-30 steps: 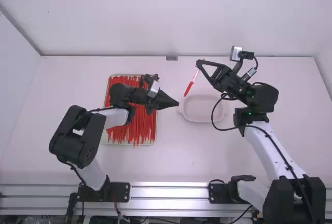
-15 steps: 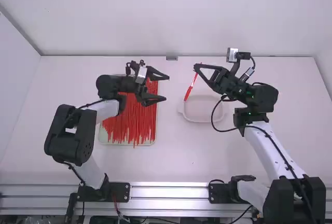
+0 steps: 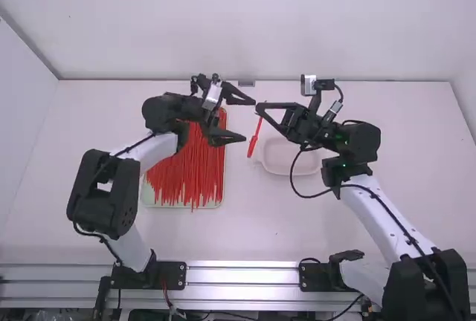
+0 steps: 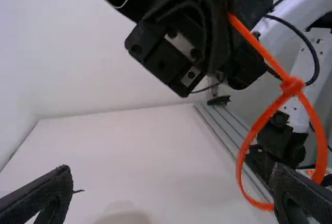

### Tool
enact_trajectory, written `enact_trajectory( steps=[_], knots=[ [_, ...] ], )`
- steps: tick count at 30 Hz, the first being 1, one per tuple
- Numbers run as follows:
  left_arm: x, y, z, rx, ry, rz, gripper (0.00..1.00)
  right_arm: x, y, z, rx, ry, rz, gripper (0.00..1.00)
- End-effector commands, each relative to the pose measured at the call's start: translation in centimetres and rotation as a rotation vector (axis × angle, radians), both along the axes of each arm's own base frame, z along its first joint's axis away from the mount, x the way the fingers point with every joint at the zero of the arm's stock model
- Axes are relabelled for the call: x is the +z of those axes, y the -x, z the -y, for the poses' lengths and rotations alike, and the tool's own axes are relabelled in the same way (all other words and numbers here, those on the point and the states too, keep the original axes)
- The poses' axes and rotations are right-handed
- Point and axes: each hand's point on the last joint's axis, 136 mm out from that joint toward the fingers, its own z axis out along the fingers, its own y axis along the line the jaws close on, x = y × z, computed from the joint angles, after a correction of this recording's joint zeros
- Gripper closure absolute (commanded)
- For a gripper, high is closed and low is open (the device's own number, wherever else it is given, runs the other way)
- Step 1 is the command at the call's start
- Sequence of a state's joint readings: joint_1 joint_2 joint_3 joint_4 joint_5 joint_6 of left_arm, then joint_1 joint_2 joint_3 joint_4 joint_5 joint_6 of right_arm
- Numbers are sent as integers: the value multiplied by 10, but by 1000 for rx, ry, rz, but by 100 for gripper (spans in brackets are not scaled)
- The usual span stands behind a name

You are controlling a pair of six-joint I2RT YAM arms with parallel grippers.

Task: Fasten the cable tie

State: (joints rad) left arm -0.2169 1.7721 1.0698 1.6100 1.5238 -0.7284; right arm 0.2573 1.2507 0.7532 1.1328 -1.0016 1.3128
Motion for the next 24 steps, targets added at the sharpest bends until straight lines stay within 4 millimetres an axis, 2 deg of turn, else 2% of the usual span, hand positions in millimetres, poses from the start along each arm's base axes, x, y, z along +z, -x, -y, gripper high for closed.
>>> enact_trajectory(
  steps=[1,12,16,18,20,21,22,24],
  knots=[
    [8,3,5,-25,-8,-2,1,18,5,0,-5,-17,59,100],
    [14,14,20,-71,-5,-9,0,20,0,4,-33,-25,59,100],
    [14,16,22,-75,-3,-8,4,20,0,3,-34,-28,59,100],
    [15,15,22,-74,0,-10,10,20,1,2,-30,-29,59,100],
    [16,16,25,-72,9,-13,27,20,1,3,-34,-29,59,100],
    [16,16,25,-72,10,-13,31,20,0,3,-34,-29,59,100],
    [18,15,25,-66,16,-14,56,20,0,4,-38,-28,59,100],
    [18,15,25,-66,18,-13,61,20,0,4,-37,-29,59,100]
  ],
)
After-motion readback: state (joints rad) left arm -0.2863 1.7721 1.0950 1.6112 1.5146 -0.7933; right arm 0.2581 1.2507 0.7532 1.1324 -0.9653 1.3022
